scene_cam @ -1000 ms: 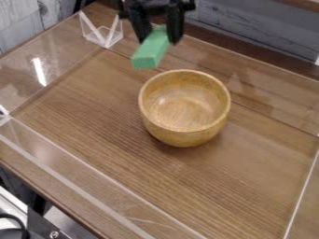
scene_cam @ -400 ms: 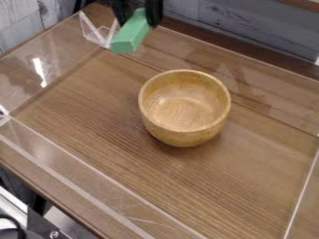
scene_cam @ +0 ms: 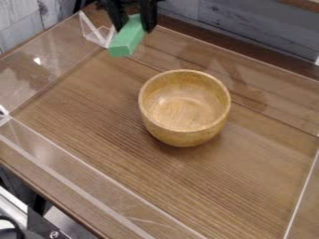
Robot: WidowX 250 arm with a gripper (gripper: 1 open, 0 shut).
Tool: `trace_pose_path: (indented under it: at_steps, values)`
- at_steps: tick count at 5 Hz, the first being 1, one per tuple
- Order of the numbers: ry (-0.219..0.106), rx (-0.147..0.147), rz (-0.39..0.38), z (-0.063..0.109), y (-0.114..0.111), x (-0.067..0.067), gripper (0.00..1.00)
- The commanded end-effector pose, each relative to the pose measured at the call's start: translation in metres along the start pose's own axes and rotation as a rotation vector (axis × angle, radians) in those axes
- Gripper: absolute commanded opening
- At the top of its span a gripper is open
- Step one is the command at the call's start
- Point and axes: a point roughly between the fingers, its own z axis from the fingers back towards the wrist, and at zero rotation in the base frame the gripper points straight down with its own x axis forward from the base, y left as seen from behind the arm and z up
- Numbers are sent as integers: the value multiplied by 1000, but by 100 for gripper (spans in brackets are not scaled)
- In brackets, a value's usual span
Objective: Remove the green block from inside the brown bowl and put it on the table
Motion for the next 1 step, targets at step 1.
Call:
trace_pose_path:
  at_steps: [1]
  values:
    - [-71, 14, -11, 21, 15, 8, 0]
